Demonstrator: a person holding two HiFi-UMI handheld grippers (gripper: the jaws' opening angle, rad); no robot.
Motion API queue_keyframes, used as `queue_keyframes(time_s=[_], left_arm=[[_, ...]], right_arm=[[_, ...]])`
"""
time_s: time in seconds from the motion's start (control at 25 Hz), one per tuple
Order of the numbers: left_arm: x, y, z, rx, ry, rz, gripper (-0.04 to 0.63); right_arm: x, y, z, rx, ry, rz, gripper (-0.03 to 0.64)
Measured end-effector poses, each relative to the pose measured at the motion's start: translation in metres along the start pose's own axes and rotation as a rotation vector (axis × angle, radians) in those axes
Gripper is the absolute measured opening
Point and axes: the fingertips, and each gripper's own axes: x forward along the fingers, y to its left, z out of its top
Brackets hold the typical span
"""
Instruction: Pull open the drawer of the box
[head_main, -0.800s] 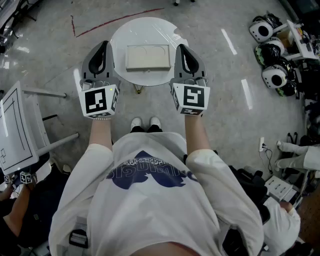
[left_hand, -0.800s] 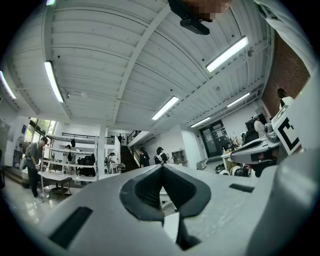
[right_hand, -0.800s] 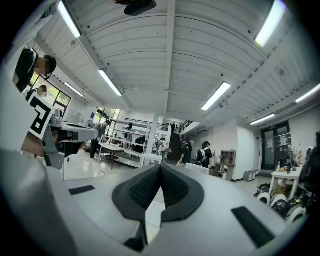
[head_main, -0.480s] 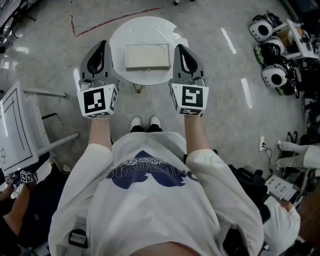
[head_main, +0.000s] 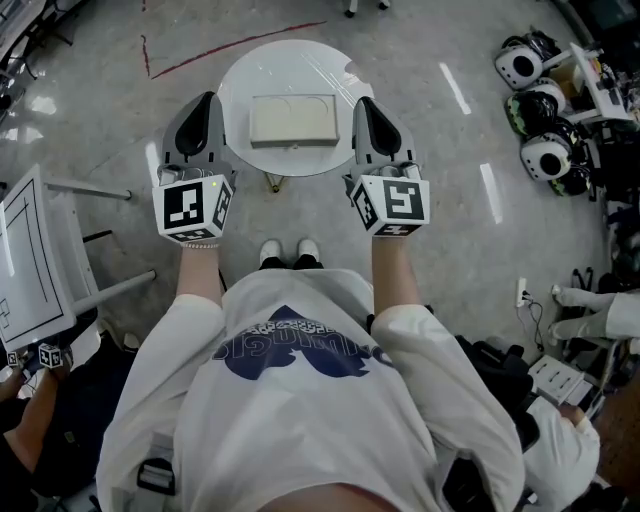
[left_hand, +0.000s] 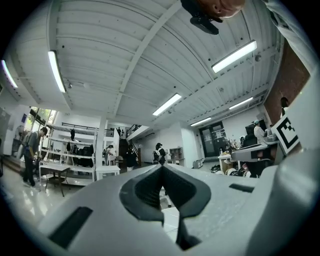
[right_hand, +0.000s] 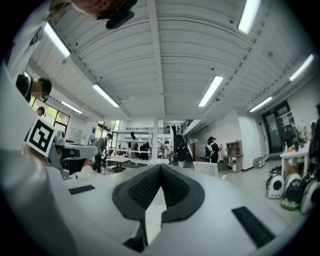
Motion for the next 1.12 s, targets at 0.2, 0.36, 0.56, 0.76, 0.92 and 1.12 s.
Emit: queue_keyframes(time_s=[0.2,0.36,0.56,0.76,0.92,1.12], left_arm=[[-0.007,0.001,-0.015,-0.034,0.076,-0.046,0.014],[-0.010,-0.001,-0.030,-0.053,0.126,-0.032,0.175],[-0.010,-0.010,-0.048,-0.081,0.186,-0.016,0.239],[-0.011,-0.019,-0.063,-0.094,0.234,0.027,0.239],[-0.010,-0.022,-0.068,-0.082,0.253,0.052,0.239],[0.000,-0.010,-0.071,-0.077,0.253,0.056,0.239]], right_arm=[[-0.009,-0.021,-0.011,0.149,0.004,0.018,0.195],[-0.016,-0.036,-0.020,0.148,0.029,-0.016,0.258],[-0.019,-0.049,-0.028,0.149,0.054,-0.017,0.267],[-0.020,-0.056,-0.041,0.166,0.088,0.015,0.267],[-0.022,-0.062,-0.067,0.191,0.136,0.017,0.267],[-0.020,-0.057,-0.116,0.203,0.243,-0.006,0.267]])
